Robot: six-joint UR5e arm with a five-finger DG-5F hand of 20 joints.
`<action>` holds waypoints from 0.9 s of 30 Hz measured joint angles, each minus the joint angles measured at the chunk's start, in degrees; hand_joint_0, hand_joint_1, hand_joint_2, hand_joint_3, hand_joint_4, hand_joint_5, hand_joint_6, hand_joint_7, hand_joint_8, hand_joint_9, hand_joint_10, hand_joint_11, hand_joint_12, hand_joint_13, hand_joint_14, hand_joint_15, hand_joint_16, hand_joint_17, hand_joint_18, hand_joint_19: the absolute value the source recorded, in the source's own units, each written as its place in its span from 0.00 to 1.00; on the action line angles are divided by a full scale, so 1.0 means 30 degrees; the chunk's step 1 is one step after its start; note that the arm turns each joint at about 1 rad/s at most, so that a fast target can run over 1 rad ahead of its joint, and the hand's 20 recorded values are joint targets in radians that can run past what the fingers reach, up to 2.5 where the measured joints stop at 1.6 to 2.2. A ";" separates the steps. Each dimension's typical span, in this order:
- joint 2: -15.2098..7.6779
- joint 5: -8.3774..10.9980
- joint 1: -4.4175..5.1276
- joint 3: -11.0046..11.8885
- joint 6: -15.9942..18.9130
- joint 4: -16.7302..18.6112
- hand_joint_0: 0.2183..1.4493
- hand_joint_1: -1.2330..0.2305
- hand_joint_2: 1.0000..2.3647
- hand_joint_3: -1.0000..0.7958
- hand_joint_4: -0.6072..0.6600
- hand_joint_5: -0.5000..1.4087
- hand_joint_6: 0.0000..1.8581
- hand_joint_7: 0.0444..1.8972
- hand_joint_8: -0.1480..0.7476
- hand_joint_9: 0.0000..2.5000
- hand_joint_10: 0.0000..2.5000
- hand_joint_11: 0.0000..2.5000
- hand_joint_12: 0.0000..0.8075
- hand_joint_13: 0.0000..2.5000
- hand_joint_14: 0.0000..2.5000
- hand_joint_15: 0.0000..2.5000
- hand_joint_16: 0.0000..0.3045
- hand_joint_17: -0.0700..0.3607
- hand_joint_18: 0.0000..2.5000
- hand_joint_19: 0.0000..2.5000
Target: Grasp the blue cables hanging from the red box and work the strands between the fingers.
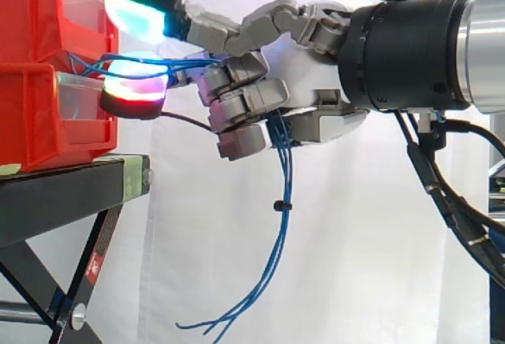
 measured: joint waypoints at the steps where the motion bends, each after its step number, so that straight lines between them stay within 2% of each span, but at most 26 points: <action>1: 0.0001 -0.0002 0.0001 -0.0002 0.0004 -0.0010 0.40 0.43 0.00 0.00 0.68 0.24 0.30 0.62 0.56 0.36 1.00 0.80 0.53 0.41 1.00 0.52 0.21 0.49 0.56 0.66; 5: -0.0007 0.0006 -0.0007 -0.0003 0.0015 -0.0038 0.41 0.40 0.00 0.00 0.68 0.24 0.28 0.63 0.56 0.36 1.00 0.80 0.53 0.41 1.00 0.52 0.21 0.49 0.56 0.66; 6: -0.0007 0.0005 -0.0005 -0.0004 0.0014 -0.0039 0.44 0.38 0.00 0.00 0.67 0.24 0.27 0.64 0.56 0.36 1.00 0.80 0.53 0.41 1.00 0.52 0.21 0.49 0.56 0.66; 7: -0.0008 0.0004 -0.0004 -0.0008 0.0010 -0.0042 0.48 0.37 0.00 0.04 0.66 0.23 0.27 0.65 0.56 0.36 1.00 0.80 0.53 0.41 1.00 0.52 0.21 0.49 0.56 0.66; 8: -0.0010 0.0003 -0.0001 -0.0007 0.0004 -0.0043 0.48 0.37 0.00 0.05 0.66 0.23 0.28 0.65 0.56 0.36 1.00 0.80 0.53 0.41 1.00 0.52 0.21 0.49 0.56 0.66; 10: -0.0009 0.0000 -0.0003 -0.0006 -0.0013 -0.0060 0.51 0.35 0.00 0.12 0.66 0.21 0.36 0.62 0.56 0.36 1.00 0.80 0.53 0.41 1.00 0.52 0.21 0.49 0.56 0.66; 18: -0.0012 -0.0034 0.0012 -0.0012 -0.0183 -0.0209 0.48 0.34 0.00 0.06 0.67 0.18 0.44 0.59 0.56 0.36 1.00 0.80 0.53 0.41 1.00 0.52 0.21 0.49 0.56 0.66; 23: -0.0008 -0.0247 0.0056 -0.0016 -0.0446 -0.0245 0.45 0.34 0.00 0.03 0.67 0.18 0.45 0.59 0.56 0.36 1.00 0.80 0.53 0.41 1.00 0.52 0.21 0.49 0.56 0.66; 25: -0.0007 -0.0344 0.0060 -0.0011 -0.0562 -0.0276 0.50 0.34 0.01 0.15 0.66 0.17 0.50 0.58 0.56 0.36 1.00 0.80 0.53 0.41 1.00 0.52 0.21 0.49 0.56 0.66; 26: -0.0005 -0.0400 0.0060 -0.0011 -0.0619 -0.0300 0.51 0.34 0.01 0.16 0.66 0.17 0.50 0.58 0.56 0.36 1.00 0.80 0.53 0.41 1.00 0.52 0.21 0.49 0.56 0.66; 27: -0.0003 -0.0439 0.0061 -0.0009 -0.0648 -0.0317 0.54 0.34 0.01 0.25 0.66 0.16 0.53 0.57 0.56 0.36 1.00 0.80 0.53 0.41 1.00 0.52 0.21 0.49 0.56 0.66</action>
